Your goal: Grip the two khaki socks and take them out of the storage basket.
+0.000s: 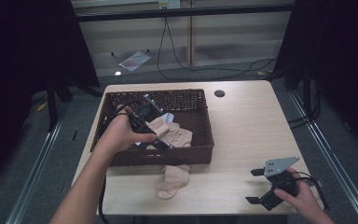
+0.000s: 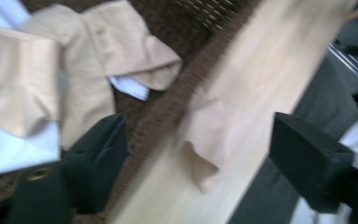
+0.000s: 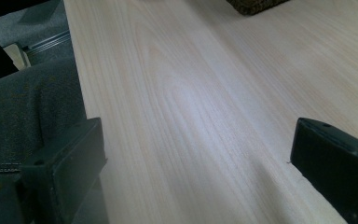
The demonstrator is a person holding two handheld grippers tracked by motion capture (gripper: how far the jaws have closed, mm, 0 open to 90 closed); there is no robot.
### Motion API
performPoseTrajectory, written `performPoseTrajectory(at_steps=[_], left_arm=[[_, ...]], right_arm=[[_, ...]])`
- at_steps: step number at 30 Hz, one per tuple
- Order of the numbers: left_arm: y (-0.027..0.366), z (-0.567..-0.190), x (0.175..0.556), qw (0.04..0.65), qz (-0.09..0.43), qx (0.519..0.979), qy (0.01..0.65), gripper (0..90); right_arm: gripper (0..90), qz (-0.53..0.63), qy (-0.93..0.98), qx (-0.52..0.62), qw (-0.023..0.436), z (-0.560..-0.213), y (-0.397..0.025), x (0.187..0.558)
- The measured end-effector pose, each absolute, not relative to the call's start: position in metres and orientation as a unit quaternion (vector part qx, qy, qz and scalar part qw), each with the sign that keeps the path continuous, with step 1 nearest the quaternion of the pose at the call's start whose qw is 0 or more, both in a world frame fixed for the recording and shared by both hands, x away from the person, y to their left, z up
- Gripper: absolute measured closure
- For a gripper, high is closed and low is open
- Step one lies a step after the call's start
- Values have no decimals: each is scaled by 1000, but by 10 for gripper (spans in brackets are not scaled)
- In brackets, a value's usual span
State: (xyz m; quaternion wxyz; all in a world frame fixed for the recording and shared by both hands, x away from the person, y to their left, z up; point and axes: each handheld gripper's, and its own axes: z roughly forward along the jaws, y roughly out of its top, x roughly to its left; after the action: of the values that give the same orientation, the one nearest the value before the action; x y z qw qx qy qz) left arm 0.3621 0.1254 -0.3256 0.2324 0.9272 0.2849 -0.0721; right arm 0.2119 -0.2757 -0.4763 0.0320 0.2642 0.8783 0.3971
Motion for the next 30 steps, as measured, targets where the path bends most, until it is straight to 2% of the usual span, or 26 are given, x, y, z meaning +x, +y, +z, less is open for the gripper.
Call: performPoseTrajectory(at_steps=[6, 13, 30], left_arm=[[128, -330, 373, 230, -58, 926, 294, 133], [130, -343, 389, 224, -54, 925, 303, 121], [138, -371, 418, 217, -19, 920, 327, 157]], right_arm=[[28, 396, 879, 262, 32, -477, -276, 212], [28, 396, 879, 262, 32, -477, -275, 212], [28, 398, 878, 264, 32, -476, -276, 212]])
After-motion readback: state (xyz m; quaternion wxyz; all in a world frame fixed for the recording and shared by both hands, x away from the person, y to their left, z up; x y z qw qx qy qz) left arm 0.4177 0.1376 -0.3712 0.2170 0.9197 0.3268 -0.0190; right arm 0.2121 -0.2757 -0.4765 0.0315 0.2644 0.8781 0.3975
